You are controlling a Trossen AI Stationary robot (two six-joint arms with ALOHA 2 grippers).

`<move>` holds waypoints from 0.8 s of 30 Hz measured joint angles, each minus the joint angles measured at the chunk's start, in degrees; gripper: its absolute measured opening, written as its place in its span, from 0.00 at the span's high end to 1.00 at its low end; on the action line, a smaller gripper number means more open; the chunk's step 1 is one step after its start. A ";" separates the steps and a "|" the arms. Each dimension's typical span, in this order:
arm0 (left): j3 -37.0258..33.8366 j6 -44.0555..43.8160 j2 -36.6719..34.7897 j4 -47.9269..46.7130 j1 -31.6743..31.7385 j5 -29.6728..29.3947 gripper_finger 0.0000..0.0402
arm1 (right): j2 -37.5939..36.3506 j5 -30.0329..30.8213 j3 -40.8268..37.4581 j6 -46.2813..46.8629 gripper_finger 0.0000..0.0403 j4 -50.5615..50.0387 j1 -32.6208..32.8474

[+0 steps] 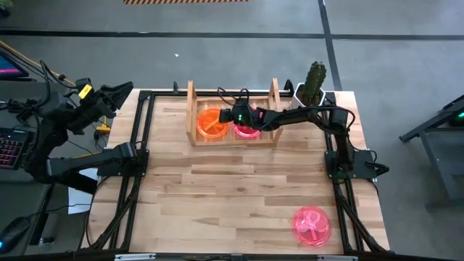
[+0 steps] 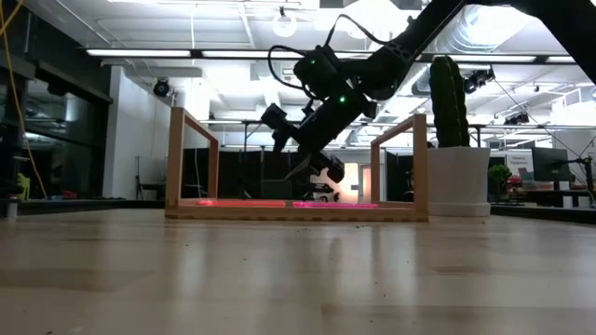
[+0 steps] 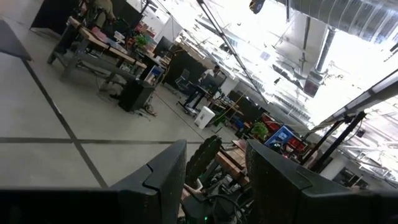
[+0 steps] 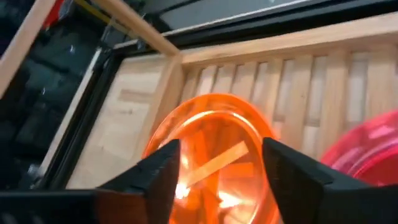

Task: Place and stack plates onto a shelf
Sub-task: Stack the orange plate on top of the orange plate, then stack the pink plate on top of the pink plate

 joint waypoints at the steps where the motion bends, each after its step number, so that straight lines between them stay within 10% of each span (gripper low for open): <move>1: 0.00 0.00 0.00 0.00 0.00 0.00 0.61 | -0.61 -1.78 0.00 -0.92 0.47 -0.48 -0.55; 12: -5.75 1.29 2.39 6.00 0.00 1.38 0.61 | -16.23 -15.27 0.02 -19.69 0.37 -4.03 -3.48; 24: -38.05 -11.06 15.74 69.55 -10.22 8.00 0.61 | -38.44 -15.26 0.00 -33.24 0.37 -33.22 5.34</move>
